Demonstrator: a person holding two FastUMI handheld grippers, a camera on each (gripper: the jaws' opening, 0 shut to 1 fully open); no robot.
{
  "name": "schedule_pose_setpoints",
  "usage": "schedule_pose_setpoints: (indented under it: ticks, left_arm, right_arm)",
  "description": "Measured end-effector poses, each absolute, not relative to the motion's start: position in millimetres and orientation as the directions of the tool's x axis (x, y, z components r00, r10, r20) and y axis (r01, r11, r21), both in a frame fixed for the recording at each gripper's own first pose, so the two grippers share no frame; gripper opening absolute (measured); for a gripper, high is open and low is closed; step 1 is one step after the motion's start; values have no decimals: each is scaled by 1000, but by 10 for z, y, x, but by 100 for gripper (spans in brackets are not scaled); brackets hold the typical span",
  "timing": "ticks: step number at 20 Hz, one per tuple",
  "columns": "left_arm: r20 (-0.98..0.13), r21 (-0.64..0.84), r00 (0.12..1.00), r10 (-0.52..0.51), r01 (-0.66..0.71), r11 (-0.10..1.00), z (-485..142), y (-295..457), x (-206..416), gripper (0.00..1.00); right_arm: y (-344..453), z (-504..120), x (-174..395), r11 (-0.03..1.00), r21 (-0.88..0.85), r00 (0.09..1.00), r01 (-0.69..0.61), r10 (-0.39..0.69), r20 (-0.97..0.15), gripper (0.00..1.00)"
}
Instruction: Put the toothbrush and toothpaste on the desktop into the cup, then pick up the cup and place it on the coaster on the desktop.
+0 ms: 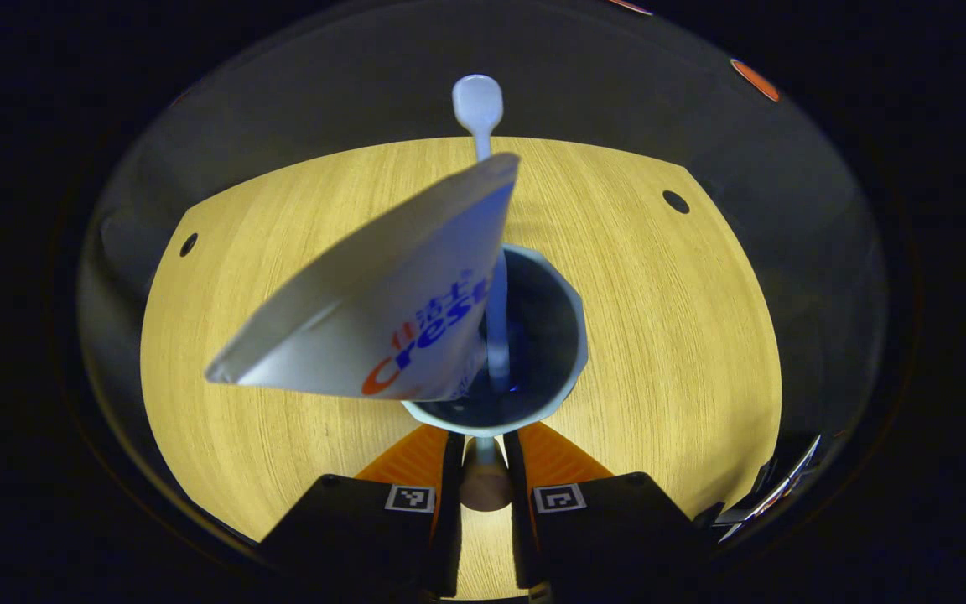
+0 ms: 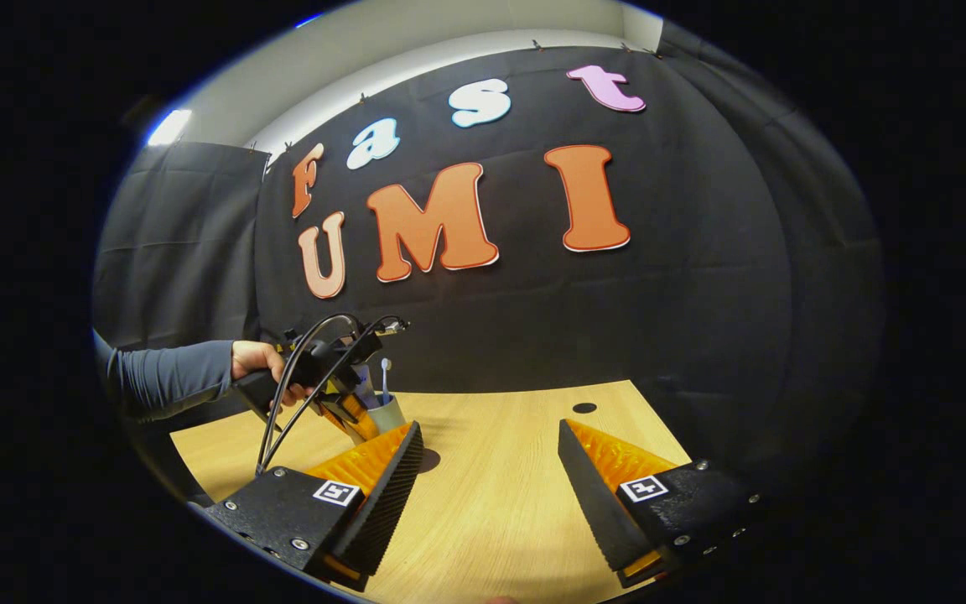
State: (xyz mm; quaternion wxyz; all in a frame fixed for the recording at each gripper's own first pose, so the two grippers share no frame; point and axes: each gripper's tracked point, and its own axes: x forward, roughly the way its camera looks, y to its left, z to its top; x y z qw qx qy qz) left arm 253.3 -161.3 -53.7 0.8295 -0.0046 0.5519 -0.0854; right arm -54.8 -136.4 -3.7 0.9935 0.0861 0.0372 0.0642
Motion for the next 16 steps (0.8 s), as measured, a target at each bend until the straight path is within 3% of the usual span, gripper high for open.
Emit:
schedule_pose_setpoints:
  ticks: [10,16]
  left_arm:
    - [-943,-71,310,-123,175,982,-907,-1931,2368,29]
    - [-938,-60,322,-126,206,977,-974,-2024,2352,32]
  right_arm:
    - [-1561,-251,-612,967,243,989,-81,107,-99,98]
    - [-1561,-328,-630,959,272,987,-78,113,-117,98]
